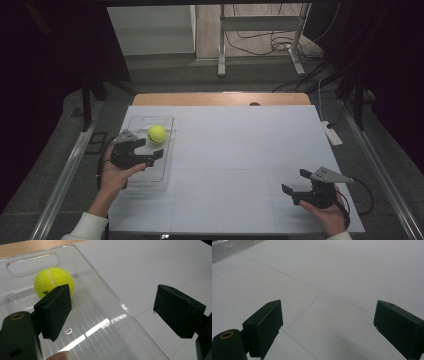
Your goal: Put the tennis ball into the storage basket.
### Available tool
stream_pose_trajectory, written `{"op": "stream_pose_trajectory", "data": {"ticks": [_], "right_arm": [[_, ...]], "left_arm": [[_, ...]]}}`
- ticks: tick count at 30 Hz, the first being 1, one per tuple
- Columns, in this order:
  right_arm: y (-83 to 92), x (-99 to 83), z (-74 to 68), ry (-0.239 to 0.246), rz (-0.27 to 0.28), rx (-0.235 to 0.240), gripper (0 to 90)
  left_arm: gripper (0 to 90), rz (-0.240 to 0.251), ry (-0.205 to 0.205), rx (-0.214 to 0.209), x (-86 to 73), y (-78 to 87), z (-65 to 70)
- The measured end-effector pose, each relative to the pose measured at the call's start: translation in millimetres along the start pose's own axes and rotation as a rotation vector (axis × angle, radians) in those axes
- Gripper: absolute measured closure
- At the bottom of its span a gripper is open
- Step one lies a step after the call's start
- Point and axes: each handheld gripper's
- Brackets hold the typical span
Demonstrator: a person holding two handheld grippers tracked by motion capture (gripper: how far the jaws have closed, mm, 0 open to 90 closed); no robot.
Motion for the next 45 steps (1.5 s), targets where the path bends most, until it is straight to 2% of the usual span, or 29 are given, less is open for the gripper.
{"op": "stream_pose_trajectory", "data": {"ticks": [6,17,25,35,45], "right_arm": [[0.3,0.1,-0.1,0.000,0.001,0.002,8.9],[2.0,0.9,-0.8,0.002,0.012,0.009,8.9],[1.5,0.9,-1.0,0.004,0.011,0.010,8.9],[1.4,0.9,-1.2,0.006,0.010,0.013,8.9],[2.2,1.3,-0.7,0.004,0.015,0.014,8.9]], "left_arm": [[15.4,0.011,0.006,-0.015,-10.0,1.2,12.6],[15.5,0.021,-0.011,-0.034,-29.5,6.6,34.1],[15.5,0.036,-0.026,-0.040,-38.0,11.6,43.8],[15.5,0.048,-0.040,-0.043,-45.6,13.7,50.4],[15.3,0.042,-0.045,-0.046,-48.7,9.3,49.6]]}}
Point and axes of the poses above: each handheld gripper's, and its own axes: y roughly backward along the jaws, x roughly out of its top, z roughly to its right, and after that the axes turned 6 degrees about -y, right-handed
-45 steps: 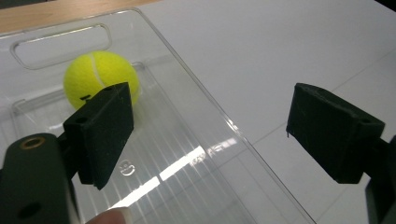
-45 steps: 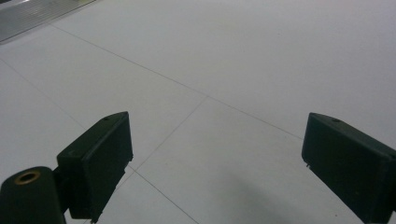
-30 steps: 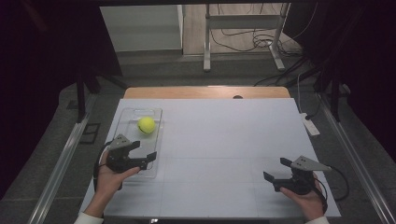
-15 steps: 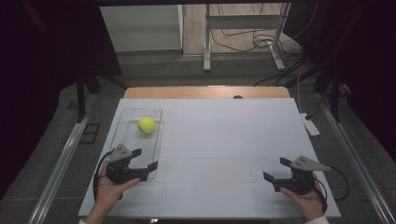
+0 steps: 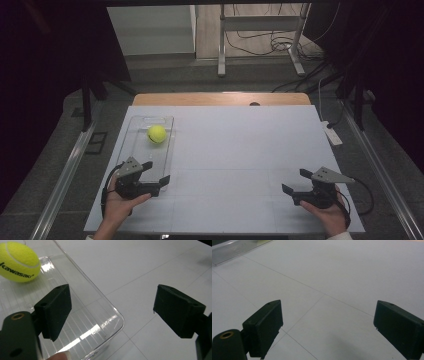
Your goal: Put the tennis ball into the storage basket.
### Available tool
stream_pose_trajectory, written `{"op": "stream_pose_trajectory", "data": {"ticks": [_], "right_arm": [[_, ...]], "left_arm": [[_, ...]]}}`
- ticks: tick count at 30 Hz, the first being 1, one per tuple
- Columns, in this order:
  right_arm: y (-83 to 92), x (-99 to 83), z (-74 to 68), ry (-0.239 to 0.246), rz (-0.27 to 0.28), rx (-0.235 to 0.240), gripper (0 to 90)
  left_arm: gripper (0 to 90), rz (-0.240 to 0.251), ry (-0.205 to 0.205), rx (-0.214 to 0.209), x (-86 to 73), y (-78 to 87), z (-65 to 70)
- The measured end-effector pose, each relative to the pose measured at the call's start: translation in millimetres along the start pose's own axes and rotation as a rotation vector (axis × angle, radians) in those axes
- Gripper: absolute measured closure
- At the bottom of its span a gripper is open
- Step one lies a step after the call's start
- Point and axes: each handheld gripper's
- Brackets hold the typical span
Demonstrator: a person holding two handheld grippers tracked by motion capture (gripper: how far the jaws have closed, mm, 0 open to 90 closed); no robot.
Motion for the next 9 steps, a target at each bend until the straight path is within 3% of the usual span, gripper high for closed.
{"op": "stream_pose_trajectory", "data": {"ticks": [9], "right_arm": [[1.3,0.5,-0.9,0.003,0.009,-0.001,9.0]], "left_arm": [[15.2,0.000,-0.003,-0.004,-0.3,-0.1,0.0]]}}
Point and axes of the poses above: each handheld gripper's, and its own axes: y roughly backward along the jaws, x roughly out of its top, z roughly to its right, and after that the axes turned 6 degrees about -y, right-handed
